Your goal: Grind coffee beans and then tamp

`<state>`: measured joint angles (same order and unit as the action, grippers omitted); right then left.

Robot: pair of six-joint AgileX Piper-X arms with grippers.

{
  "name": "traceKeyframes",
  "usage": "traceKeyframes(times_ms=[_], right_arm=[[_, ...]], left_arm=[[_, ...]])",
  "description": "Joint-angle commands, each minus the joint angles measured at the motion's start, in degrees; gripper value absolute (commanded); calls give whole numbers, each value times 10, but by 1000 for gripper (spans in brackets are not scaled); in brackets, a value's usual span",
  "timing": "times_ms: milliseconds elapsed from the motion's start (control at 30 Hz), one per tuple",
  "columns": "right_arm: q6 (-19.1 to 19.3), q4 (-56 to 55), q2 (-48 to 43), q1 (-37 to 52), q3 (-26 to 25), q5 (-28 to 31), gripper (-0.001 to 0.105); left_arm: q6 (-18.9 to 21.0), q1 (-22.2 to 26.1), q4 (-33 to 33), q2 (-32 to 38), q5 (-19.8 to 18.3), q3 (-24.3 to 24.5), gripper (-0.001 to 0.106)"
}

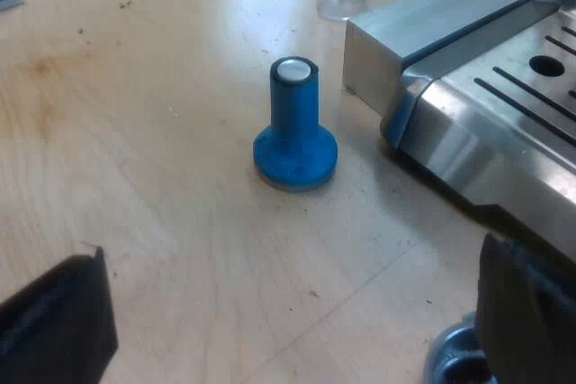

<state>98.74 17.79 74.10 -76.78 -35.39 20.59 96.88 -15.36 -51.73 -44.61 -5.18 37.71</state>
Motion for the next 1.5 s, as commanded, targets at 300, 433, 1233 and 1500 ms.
traceKeyframes(times_ms=[300, 433, 1233, 1500], right_arm=[[0, 31, 23, 0, -3, -3, 82], [0, 31, 23, 0, -3, -3, 82], [-13, 31, 23, 0, -3, 1, 82], [-13, 31, 23, 0, -3, 1, 82]], left_arm=[[-21, -1, 15, -116, 30, 3, 78], [-21, -1, 25, -136, 30, 3, 78], [-21, -1, 83, -317, 13, 3, 78], [-21, -1, 79, -318, 16, 7, 67]])
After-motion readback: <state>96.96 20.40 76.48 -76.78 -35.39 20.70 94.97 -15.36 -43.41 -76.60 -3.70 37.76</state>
